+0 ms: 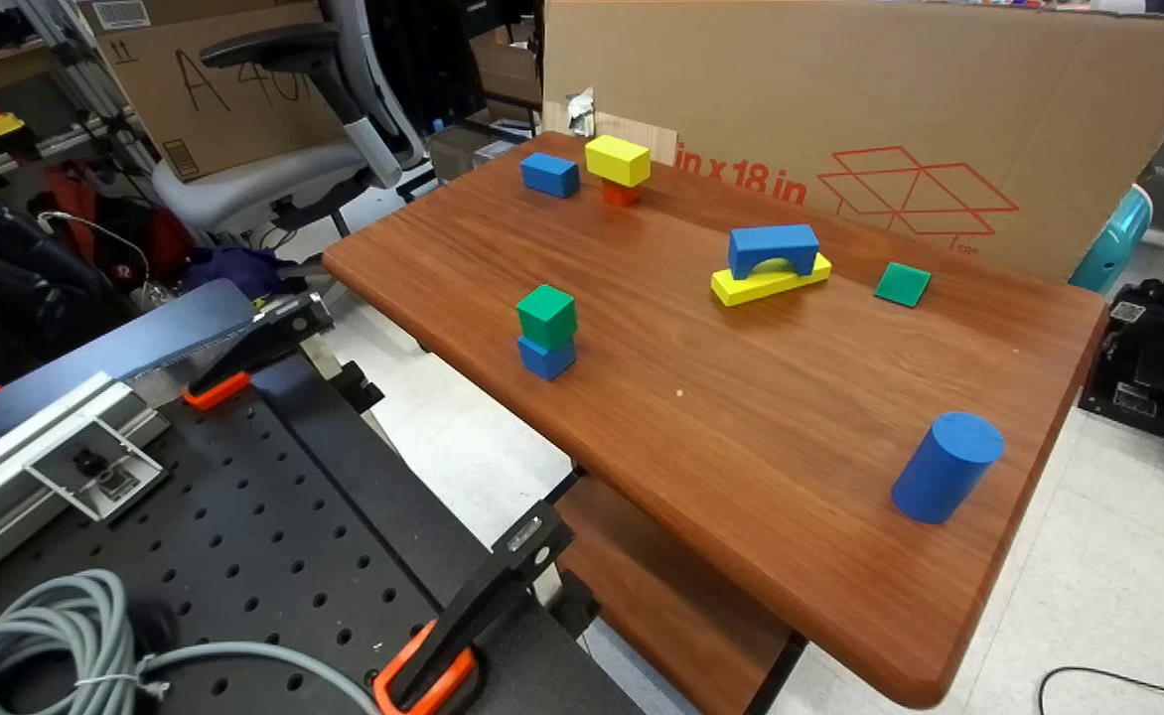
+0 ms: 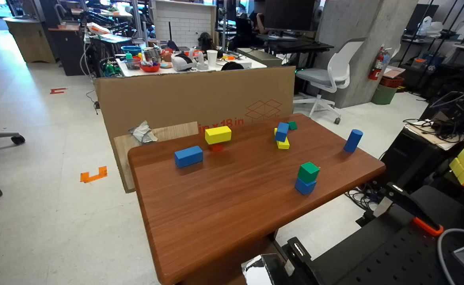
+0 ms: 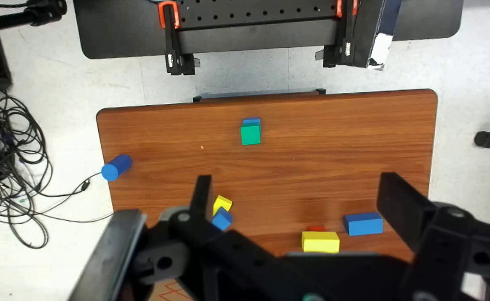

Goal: Put the blue block on top of the yellow block on the table

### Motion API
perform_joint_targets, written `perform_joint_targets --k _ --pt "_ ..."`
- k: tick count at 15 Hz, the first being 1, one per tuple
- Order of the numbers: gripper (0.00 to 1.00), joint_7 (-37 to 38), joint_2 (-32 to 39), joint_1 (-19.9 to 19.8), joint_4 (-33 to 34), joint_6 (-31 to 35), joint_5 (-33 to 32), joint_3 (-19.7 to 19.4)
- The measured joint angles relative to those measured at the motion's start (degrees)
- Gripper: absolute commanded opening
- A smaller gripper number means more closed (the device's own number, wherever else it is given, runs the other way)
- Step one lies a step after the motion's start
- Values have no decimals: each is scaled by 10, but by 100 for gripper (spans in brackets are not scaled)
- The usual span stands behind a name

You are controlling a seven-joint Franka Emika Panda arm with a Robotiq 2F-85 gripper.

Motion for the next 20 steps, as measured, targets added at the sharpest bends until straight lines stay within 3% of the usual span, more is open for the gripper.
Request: perform_joint_targets --k 12,20 --pt "100 -3 13 0 -2 16 -8 0" --pt "100 -147 117 -4 2 142 -75 -42"
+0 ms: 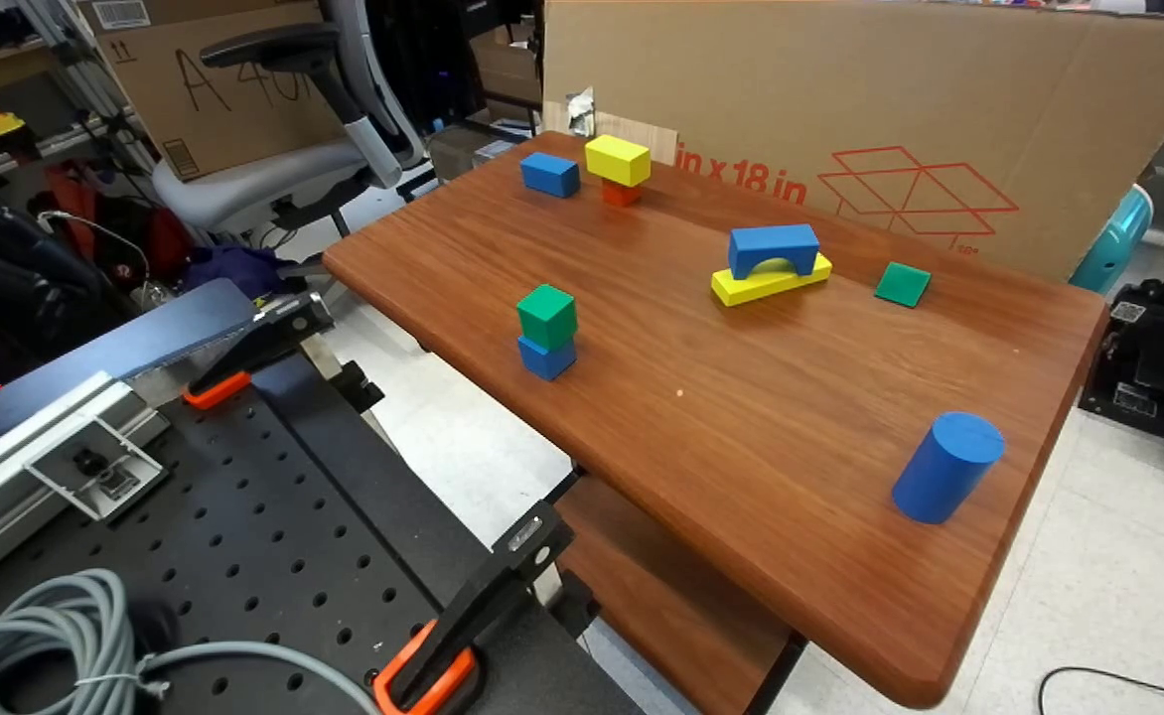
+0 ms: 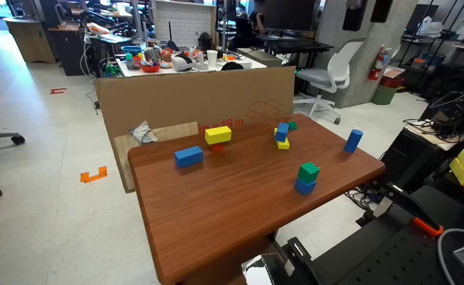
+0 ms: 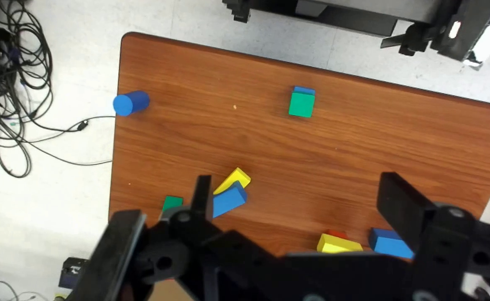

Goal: Put the blue block on top of the yellow block on the table

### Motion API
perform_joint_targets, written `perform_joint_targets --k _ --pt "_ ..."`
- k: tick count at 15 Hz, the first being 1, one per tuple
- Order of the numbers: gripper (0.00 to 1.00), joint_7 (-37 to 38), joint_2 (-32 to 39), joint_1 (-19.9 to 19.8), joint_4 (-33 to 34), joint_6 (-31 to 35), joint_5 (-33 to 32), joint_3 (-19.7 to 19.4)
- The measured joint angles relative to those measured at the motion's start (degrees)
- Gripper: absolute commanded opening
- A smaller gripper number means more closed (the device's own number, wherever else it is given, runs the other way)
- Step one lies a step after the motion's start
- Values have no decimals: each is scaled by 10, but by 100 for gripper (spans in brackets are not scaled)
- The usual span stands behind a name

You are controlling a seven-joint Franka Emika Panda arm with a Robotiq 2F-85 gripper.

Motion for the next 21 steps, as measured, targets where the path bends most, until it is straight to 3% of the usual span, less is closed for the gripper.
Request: perform_joint_targets --k 7,13,17,21 --pt "100 -96 135 -22 55 101 15 -33" --pt "100 -192 229 -54 127 106 63 -33" --pt "100 -250 273 -78 164 106 61 -33" --pt "100 -260 326 -81 206 106 30 -32"
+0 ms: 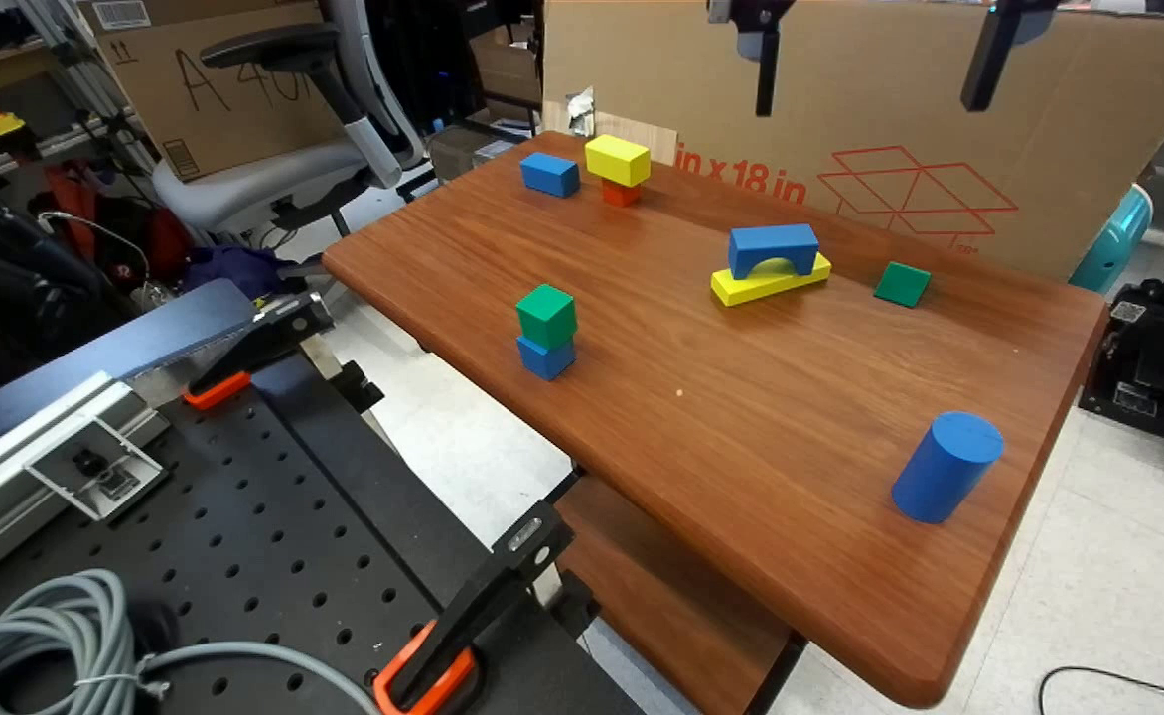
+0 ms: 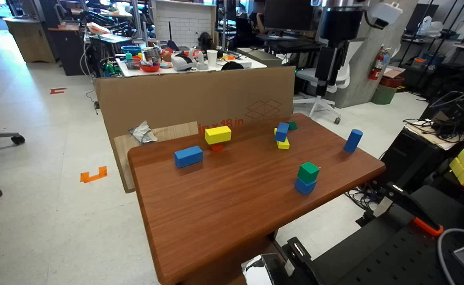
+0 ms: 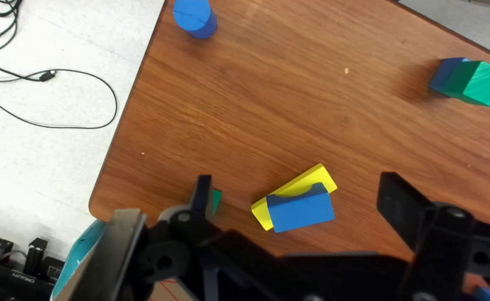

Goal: Put the blue block on top of the yellow block on the table

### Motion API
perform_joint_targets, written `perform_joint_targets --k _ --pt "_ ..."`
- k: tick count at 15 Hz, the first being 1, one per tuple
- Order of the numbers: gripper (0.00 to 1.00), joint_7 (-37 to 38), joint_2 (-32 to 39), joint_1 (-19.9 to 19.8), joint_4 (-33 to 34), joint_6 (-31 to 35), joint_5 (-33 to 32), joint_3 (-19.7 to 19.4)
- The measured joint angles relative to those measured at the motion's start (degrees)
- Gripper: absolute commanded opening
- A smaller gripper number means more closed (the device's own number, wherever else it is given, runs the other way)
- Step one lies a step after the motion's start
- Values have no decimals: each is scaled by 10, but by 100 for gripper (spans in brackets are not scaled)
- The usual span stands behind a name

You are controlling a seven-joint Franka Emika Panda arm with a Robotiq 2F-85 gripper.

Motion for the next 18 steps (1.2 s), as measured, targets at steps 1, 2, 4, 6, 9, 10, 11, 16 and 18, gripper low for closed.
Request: perform_joint_targets --k 1,2,4,6,9,10,11,16,18 --pt "100 0 16 0 12 0 -5 1" --pt "100 0 34 0 26 0 -7 3" --pt "100 0 71 0 56 -2 -8 8" --pt "100 0 105 0 87 -7 -8 13" --pt "100 0 145 1 128 -19 -9 20" --pt "100 0 155 1 141 -26 -9 23" --pt "100 0 164 1 152 -32 -9 25" --pt "100 -3 193 2 183 -51 -9 40" --pt "100 -3 202 6 191 -56 -13 42"
